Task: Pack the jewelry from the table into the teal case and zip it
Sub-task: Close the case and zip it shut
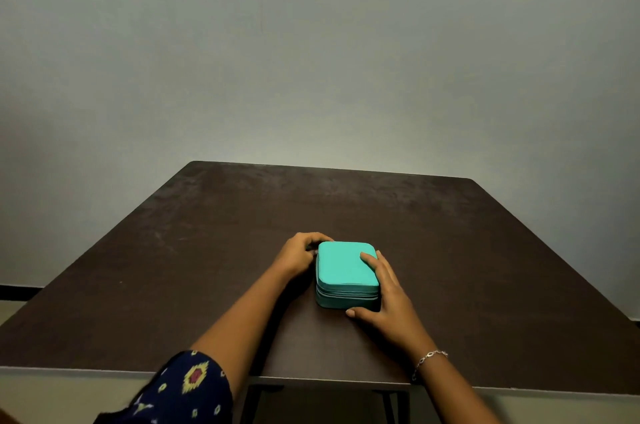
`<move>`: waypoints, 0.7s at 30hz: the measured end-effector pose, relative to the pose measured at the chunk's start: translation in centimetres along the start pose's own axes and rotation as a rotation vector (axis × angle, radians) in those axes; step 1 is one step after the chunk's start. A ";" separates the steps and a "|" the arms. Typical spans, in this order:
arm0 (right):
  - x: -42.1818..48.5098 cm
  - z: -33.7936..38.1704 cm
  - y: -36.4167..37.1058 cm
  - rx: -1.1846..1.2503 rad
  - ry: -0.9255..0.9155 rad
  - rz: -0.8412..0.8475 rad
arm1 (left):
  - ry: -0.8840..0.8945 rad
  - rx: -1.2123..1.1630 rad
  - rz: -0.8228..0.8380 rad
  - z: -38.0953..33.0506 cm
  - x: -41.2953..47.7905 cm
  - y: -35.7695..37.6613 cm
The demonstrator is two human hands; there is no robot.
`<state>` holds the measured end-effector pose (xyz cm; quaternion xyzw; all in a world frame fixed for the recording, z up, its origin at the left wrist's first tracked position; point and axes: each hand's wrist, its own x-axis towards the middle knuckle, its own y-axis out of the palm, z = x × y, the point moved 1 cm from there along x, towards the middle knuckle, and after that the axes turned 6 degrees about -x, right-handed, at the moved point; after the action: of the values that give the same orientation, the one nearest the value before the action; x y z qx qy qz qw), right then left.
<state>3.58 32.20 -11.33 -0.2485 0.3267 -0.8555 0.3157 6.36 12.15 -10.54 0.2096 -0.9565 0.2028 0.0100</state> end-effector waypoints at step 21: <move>0.0 0.2 -0.1 -0.034 0.035 -0.018 | -0.029 0.500 -0.198 -1.1 -1.5 -1.0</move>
<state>3.68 32.24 -11.12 -0.2417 0.3446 -0.8567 0.2980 8.11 12.36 -9.26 0.3011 -0.8516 0.4276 -0.0358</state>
